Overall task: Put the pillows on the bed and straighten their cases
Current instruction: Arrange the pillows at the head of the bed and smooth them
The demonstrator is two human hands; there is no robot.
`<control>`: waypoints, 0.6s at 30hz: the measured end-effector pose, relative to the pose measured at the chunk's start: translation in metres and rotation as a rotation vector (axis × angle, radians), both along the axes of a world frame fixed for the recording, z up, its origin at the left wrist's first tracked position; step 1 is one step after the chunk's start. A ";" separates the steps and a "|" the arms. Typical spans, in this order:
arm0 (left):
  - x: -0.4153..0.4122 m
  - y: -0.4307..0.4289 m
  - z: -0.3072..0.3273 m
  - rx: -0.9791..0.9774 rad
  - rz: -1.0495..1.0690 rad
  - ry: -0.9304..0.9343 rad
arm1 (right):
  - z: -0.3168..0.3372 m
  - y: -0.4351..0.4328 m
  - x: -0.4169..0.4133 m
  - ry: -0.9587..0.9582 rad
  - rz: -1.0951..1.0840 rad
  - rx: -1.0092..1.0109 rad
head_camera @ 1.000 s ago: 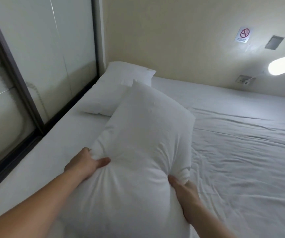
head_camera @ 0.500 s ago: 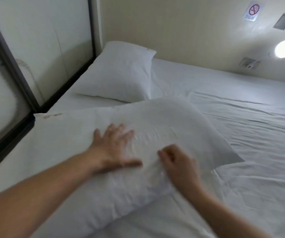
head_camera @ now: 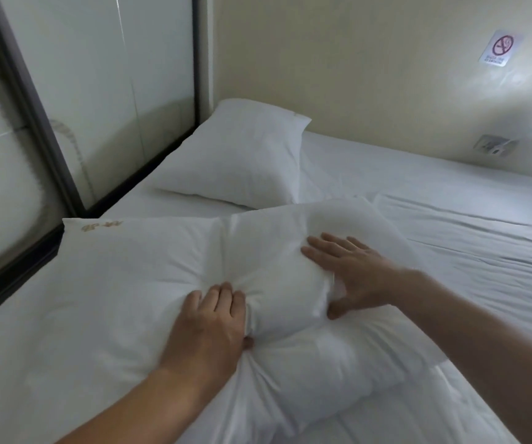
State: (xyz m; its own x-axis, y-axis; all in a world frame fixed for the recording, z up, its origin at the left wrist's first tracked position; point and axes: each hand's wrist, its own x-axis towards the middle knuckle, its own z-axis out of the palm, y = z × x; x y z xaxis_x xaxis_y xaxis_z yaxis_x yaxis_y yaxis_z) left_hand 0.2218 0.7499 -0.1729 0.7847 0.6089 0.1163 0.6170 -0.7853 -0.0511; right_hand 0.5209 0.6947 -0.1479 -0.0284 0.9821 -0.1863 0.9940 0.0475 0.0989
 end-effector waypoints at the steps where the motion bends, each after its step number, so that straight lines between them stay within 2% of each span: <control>1: -0.002 -0.004 -0.008 0.069 -0.024 -0.053 | -0.006 -0.003 0.000 0.067 -0.064 0.083; 4: -0.009 -0.014 -0.028 0.141 -0.039 -0.154 | -0.030 -0.027 0.018 0.171 -0.487 0.389; 6: -0.010 -0.017 -0.038 0.138 -0.038 -0.169 | -0.041 -0.043 0.038 0.185 -0.809 0.395; 8: -0.009 -0.017 -0.041 0.110 -0.049 -0.148 | -0.045 -0.047 0.056 0.252 -0.967 0.350; 10: -0.007 -0.015 -0.042 0.084 -0.063 -0.135 | -0.046 -0.042 0.068 0.304 -1.036 0.336; 13: -0.002 -0.010 -0.049 0.056 -0.072 -0.157 | -0.058 -0.038 0.070 0.205 -1.075 0.358; 17: 0.005 0.001 -0.054 0.055 -0.130 -0.161 | -0.057 -0.042 0.061 0.251 -1.062 0.429; 18: 0.006 -0.002 -0.038 0.051 -0.175 -0.159 | -0.041 -0.059 0.058 0.212 -1.034 0.427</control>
State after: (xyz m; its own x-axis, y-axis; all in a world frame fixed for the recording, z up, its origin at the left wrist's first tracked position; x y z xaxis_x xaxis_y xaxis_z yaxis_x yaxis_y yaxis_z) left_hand 0.2280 0.7481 -0.2110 0.8471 0.4552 0.2743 0.4750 -0.8799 -0.0066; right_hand 0.5789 0.6357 -0.1885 0.8407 0.5354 0.0814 0.5361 -0.8015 -0.2650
